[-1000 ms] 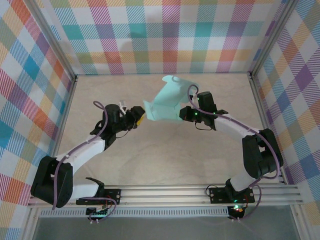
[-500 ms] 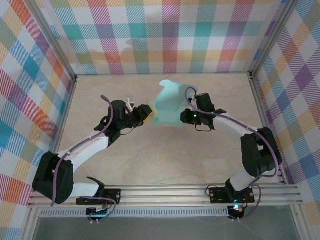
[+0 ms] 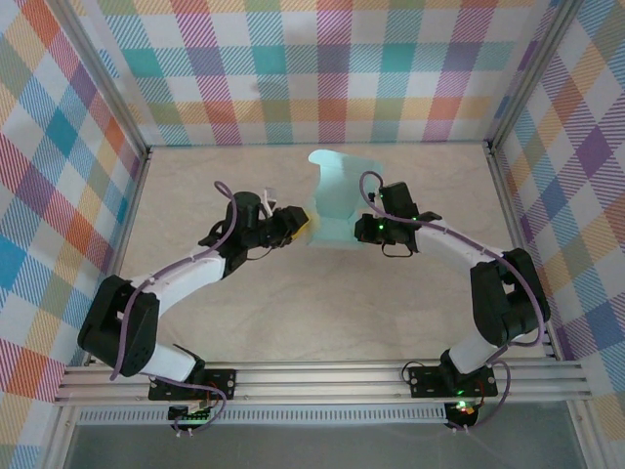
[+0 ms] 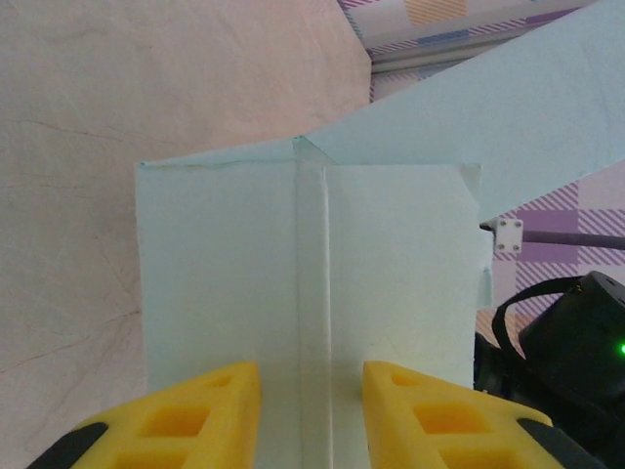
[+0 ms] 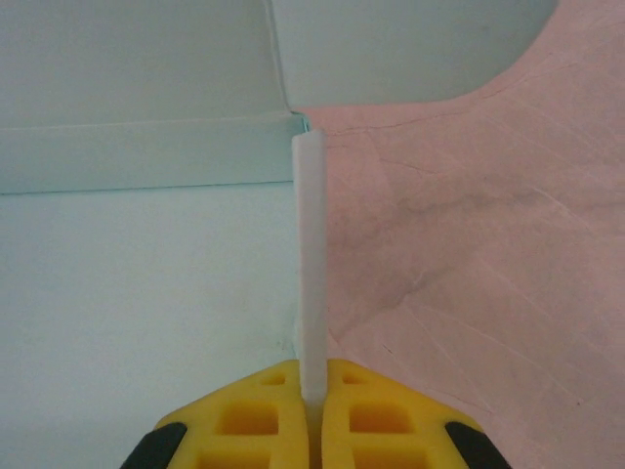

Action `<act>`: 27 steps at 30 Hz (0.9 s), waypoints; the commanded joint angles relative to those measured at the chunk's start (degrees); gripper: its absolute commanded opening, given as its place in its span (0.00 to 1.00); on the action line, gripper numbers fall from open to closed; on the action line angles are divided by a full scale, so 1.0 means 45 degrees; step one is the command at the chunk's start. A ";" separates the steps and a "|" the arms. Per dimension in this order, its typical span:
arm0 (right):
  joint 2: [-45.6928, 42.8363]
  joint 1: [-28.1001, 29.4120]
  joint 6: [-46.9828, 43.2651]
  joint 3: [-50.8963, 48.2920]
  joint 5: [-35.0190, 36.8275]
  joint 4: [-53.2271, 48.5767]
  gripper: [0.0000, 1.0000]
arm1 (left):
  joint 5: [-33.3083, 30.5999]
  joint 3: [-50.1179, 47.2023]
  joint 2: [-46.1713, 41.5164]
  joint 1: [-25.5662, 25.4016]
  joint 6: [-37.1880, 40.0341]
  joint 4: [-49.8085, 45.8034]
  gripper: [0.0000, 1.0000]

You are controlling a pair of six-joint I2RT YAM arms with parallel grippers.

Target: Fold the paper box

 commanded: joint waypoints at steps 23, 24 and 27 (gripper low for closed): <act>-0.0509 0.0295 -0.3692 0.0407 0.0322 -0.0659 0.00 | -0.2244 0.6245 0.0067 -0.0170 0.9322 -0.8463 0.86; -0.0539 0.0294 -0.3864 0.0398 0.0192 -0.0669 0.00 | -0.2360 0.6668 0.0415 -0.0106 0.9406 -0.8747 0.85; -0.0679 0.0295 -0.4269 0.0378 -0.0050 -0.0746 0.00 | -0.2651 0.8021 0.1599 0.0132 0.9682 -0.9817 0.79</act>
